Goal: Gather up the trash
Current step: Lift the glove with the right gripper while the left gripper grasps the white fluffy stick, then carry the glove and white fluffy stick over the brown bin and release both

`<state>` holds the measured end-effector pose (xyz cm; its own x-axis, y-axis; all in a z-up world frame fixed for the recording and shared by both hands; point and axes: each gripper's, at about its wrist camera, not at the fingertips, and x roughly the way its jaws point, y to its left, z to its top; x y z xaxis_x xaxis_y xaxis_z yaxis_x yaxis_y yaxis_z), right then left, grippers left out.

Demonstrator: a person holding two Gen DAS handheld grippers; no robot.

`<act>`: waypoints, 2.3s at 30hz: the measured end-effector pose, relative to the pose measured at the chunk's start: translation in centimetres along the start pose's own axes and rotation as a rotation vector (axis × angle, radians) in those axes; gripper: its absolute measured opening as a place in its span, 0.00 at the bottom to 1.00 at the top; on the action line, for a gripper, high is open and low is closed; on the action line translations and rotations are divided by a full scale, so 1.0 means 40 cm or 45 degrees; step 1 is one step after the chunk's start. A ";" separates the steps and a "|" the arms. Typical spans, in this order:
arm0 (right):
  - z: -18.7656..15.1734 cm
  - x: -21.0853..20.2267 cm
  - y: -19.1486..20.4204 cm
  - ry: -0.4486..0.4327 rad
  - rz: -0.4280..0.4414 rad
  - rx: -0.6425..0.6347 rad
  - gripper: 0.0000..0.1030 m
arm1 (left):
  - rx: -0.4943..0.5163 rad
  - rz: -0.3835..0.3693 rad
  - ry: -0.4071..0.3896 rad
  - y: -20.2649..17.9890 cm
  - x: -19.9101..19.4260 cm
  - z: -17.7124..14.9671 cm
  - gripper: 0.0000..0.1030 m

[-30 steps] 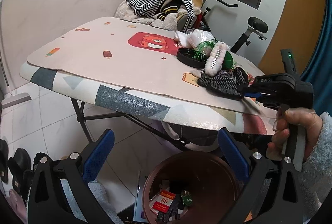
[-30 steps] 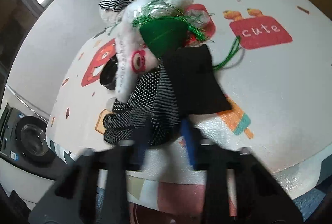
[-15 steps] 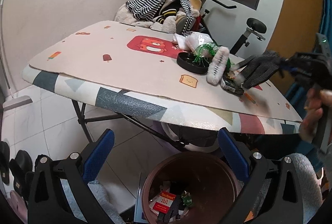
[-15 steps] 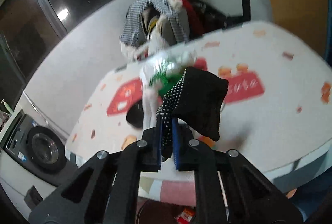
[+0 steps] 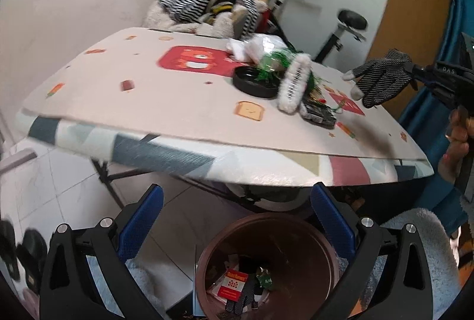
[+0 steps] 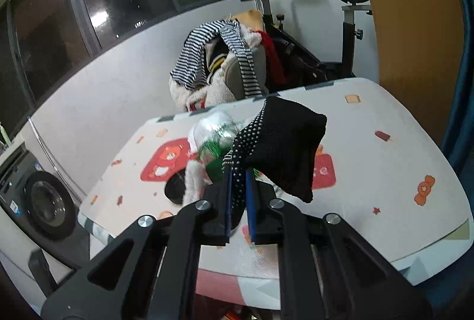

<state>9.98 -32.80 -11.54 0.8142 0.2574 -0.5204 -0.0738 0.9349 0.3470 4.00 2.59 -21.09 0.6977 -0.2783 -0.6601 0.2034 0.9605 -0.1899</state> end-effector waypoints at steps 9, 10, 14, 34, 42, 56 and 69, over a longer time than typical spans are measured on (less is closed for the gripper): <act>-0.051 0.021 -0.022 0.046 -0.043 -0.011 0.12 | 0.124 -0.173 -0.007 -0.142 0.148 0.231 0.68; -0.054 0.027 -0.027 0.054 -0.042 -0.004 0.12 | 0.124 -0.174 -0.003 -0.154 0.173 0.257 0.64; -0.073 0.047 -0.048 0.080 -0.034 0.045 0.12 | 0.127 -0.175 0.031 -0.194 0.276 0.340 0.55; -0.076 0.077 -0.048 0.095 -0.005 0.050 0.12 | 0.346 -0.167 0.014 -0.256 0.349 0.445 0.30; -0.063 0.033 0.005 0.059 0.037 0.011 0.12 | 0.286 -0.200 -0.065 -0.221 0.206 0.487 0.30; -0.072 -0.091 0.079 0.007 0.107 -0.009 0.12 | 0.228 -0.300 -0.050 -0.155 -0.016 0.316 0.30; -0.151 -0.152 0.136 0.043 0.156 -0.054 0.12 | 0.285 -0.340 0.153 -0.147 -0.058 0.053 0.30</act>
<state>1.14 -27.83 -11.22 0.7778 0.3776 -0.5024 -0.1961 0.9053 0.3769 2.64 -2.41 -16.89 0.5166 -0.5043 -0.6919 0.5219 0.8261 -0.2124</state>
